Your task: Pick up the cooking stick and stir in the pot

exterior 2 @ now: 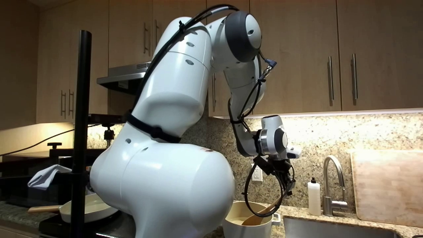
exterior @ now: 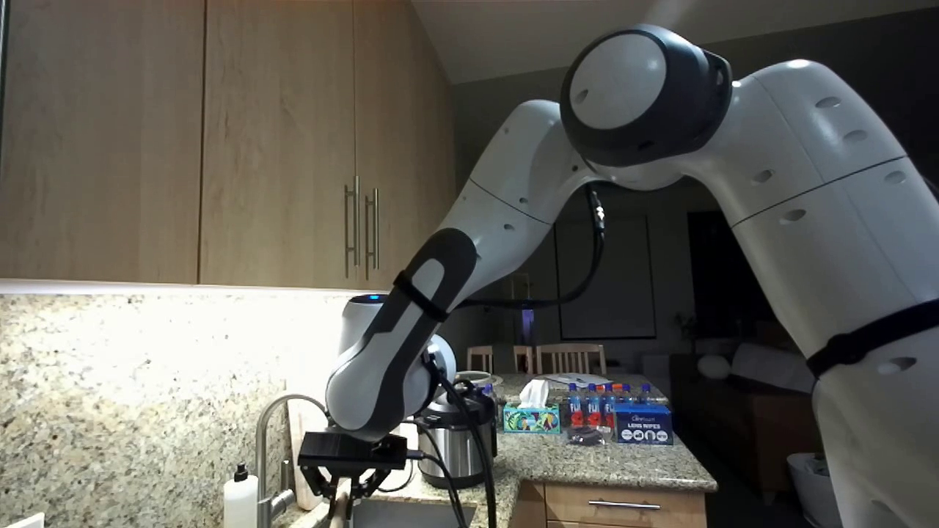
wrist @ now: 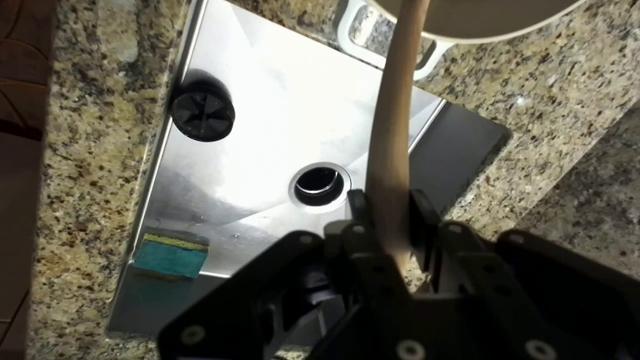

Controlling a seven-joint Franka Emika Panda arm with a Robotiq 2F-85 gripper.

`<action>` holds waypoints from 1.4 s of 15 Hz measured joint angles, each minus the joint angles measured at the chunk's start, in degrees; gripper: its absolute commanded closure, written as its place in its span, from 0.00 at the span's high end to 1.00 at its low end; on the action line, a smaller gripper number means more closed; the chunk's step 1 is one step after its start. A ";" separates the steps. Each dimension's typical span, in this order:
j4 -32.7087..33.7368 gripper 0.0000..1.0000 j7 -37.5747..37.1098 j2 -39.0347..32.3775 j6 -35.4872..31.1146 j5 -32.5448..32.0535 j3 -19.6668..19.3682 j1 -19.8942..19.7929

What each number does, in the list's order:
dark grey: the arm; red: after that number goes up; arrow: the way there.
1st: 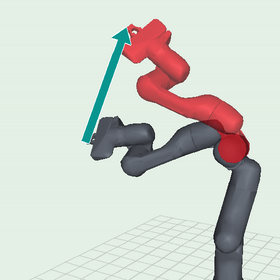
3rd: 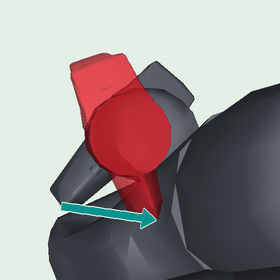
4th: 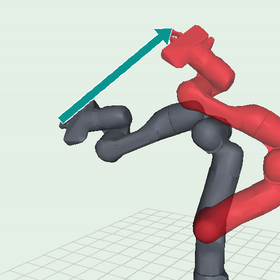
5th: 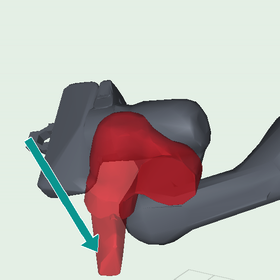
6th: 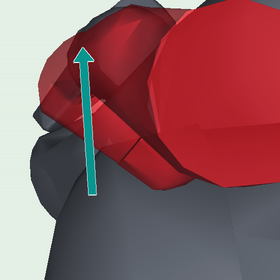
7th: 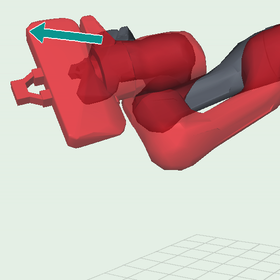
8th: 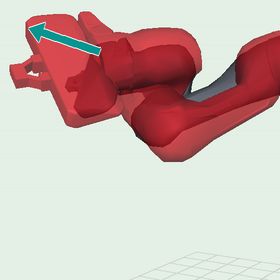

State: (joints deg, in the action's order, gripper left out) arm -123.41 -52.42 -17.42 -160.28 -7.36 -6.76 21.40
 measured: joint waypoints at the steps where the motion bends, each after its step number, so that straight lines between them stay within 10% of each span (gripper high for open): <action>1: 0.35 0.09 0.00 0.01 0.00 0.00 0.01 0.00; 21: 16.35 0.09 6.75 -10.08 13.36 0.25 8.18 -0.33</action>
State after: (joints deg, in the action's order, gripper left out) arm -107.07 -45.67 -27.50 -146.92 -7.11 1.42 21.07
